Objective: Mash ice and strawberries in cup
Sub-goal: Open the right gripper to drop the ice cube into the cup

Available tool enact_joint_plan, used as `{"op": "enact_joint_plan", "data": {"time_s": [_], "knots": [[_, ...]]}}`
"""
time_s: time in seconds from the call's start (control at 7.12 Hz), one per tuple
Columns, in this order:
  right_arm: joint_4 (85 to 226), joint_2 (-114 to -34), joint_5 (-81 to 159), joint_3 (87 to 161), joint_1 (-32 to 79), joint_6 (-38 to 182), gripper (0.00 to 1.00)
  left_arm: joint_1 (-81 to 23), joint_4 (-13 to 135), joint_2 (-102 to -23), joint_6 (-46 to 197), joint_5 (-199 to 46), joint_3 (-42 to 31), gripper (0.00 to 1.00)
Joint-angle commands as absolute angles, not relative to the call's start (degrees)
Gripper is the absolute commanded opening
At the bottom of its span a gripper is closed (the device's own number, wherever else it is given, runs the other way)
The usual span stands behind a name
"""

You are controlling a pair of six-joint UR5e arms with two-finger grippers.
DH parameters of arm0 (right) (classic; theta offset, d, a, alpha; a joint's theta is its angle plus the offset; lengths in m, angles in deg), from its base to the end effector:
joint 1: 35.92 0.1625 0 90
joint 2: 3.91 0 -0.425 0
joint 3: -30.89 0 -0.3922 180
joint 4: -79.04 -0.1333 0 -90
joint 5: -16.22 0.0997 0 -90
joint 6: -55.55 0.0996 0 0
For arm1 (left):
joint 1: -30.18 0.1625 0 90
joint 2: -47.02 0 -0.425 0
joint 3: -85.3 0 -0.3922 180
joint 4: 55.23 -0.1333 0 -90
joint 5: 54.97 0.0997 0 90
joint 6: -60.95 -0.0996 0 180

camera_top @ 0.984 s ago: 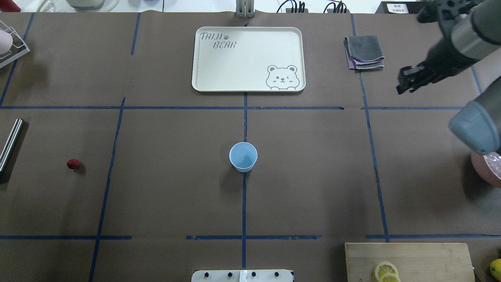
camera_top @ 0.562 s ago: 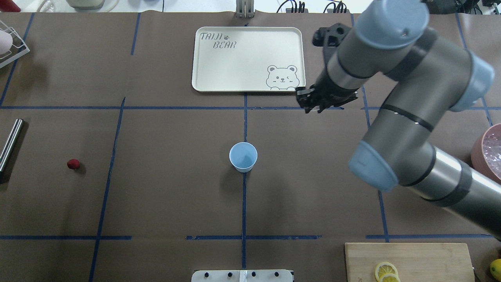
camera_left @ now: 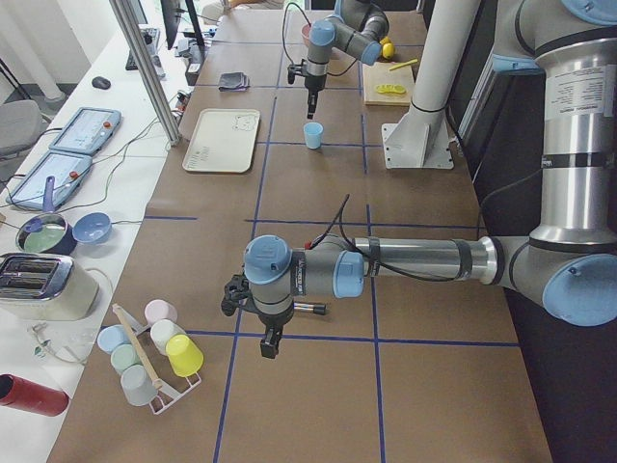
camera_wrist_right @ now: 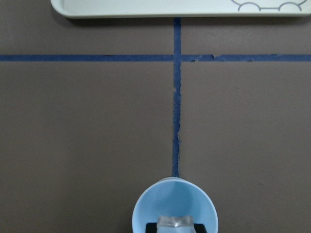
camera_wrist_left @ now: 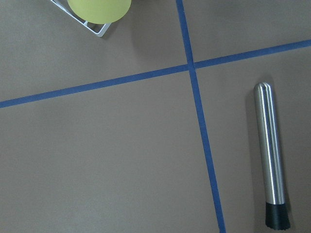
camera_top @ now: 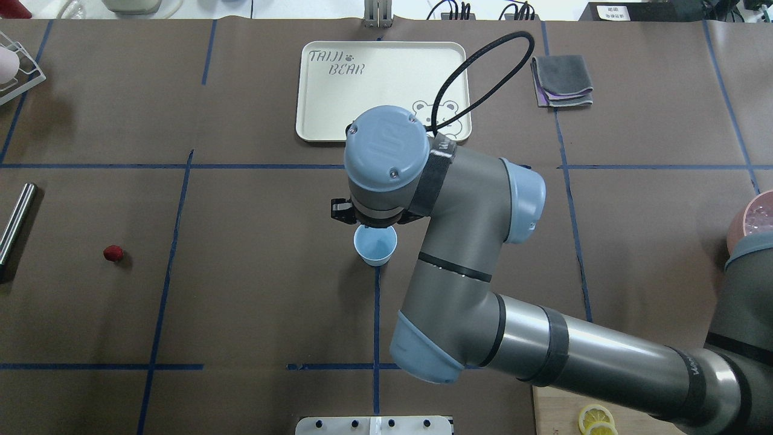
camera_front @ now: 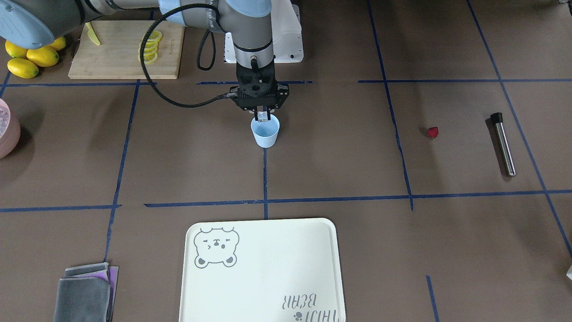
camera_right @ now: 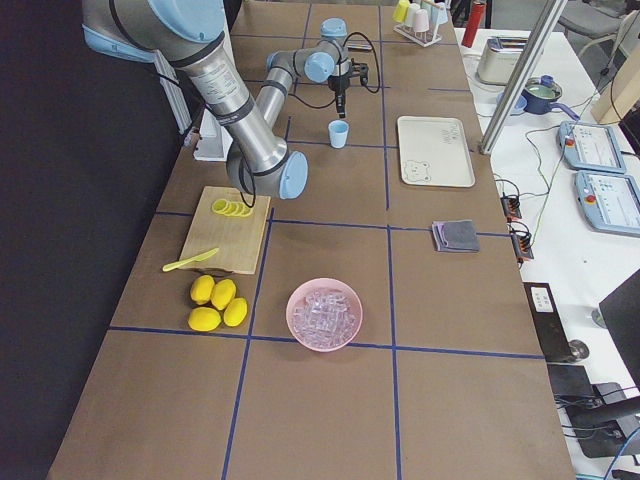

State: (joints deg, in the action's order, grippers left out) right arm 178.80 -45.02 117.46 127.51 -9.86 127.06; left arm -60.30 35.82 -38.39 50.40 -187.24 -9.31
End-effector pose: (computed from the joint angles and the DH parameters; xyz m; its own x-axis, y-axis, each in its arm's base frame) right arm -0.5625 -0.4019 0.1154 0.6914 -0.0082 0.7225 -0.0909 0.9910 0.0982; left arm -0.0702 -0.4587 0.6578 0.7291 0.1893 -0.6577 -0.1273 0.9817 0.1415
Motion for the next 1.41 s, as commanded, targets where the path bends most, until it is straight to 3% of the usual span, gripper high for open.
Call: {"op": "enact_joint_plan", "data": {"time_s": [0.0, 0.14, 0.28, 0.84, 1.26], "knots": [[178.5, -45.2, 116.6, 126.4, -11.4, 126.8, 0.12, -60.3, 35.8, -38.4, 50.4, -187.2, -9.3, 1.0], [178.5, -45.6, 116.4, 126.7, -11.5, 127.0, 0.93, -60.3, 35.8, -38.3, 50.4, -187.2, -9.3, 1.0], [178.5, -46.2, 116.4, 126.9, -11.5, 126.6, 1.0, -60.3, 35.8, -38.3, 50.4, -187.2, -9.3, 1.0], [178.5, -47.7, 117.5, 129.6, -9.1, 125.6, 1.0, -60.3, 35.8, -38.3, 50.4, -187.2, -9.4, 1.0], [178.5, -65.9, 126.0, 146.0, 1.4, 107.0, 1.0, -60.3, 35.8, -38.3, 50.4, -187.2, -9.4, 1.0]]}}
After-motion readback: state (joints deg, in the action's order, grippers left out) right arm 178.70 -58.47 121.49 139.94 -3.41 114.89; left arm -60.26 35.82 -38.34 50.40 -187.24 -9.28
